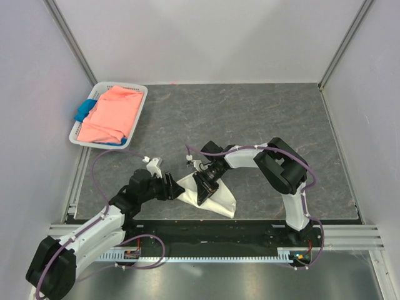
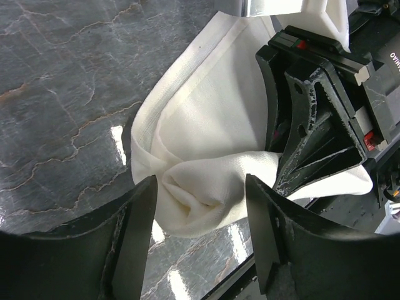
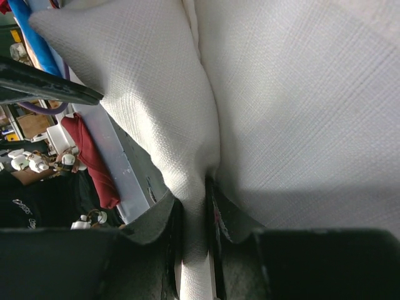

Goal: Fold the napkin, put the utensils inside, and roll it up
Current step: Roll the napkin with the utensil

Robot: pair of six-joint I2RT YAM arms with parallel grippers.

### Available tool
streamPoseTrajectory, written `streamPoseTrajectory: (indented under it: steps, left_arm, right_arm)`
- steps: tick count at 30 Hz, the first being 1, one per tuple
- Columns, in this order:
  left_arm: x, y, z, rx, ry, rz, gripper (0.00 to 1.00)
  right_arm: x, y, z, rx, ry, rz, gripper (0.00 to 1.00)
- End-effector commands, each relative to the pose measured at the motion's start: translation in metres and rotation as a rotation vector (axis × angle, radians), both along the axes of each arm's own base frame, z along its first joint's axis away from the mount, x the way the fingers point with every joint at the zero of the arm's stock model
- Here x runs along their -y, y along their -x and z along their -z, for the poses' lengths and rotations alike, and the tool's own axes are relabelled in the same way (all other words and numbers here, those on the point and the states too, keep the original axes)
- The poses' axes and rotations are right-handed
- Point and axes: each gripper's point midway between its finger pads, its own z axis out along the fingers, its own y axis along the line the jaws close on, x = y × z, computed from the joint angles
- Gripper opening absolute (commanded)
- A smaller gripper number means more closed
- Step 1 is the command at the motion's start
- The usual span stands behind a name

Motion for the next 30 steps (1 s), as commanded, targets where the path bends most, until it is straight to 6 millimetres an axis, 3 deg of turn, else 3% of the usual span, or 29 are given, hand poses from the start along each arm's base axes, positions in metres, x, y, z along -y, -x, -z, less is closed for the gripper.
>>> streamPoseTrajectory:
  steps: [1, 6, 9, 14, 16, 19, 27, 29, 30]
  left_arm:
    - [0.008, -0.007, -0.010, 0.048, 0.042, 0.014, 0.62]
    - [0.008, -0.008, -0.005, 0.036, 0.031, 0.014, 0.50]
    - [0.005, -0.007, 0.001, 0.017, 0.017, 0.003, 0.36]
    - [-0.003, -0.010, 0.007, -0.037, -0.016, -0.065, 0.14]
    - [-0.004, -0.009, 0.009, -0.058, -0.028, -0.074, 0.11]
    - [-0.005, -0.008, 0.014, -0.090, -0.043, -0.082, 0.07]
    - [-0.008, -0.009, 0.023, -0.165, -0.099, -0.094, 0.03]
    - [-0.009, -0.009, 0.023, -0.178, -0.113, -0.100, 0.02]
    - [-0.009, -0.011, 0.022, -0.177, -0.116, -0.104, 0.02]
  right_arm:
    - [0.014, -0.001, 0.032, 0.034, 0.113, -0.004, 0.24]
    - [0.015, -0.002, 0.032, 0.036, 0.115, -0.004, 0.25]
    - [0.014, -0.006, 0.030, 0.041, 0.113, 0.003, 0.28]
    - [0.013, -0.016, 0.016, 0.080, 0.107, 0.021, 0.45]
    - [0.013, -0.021, 0.006, 0.103, 0.097, 0.029, 0.57]
    - [0.015, -0.026, -0.009, 0.153, 0.095, 0.043, 0.64]
    - [0.024, -0.047, -0.056, 0.403, 0.058, 0.081, 0.71]
    - [0.028, -0.056, -0.072, 0.534, 0.044, 0.114, 0.72]
    - [0.028, -0.058, -0.090, 0.597, 0.003, 0.131, 0.73]
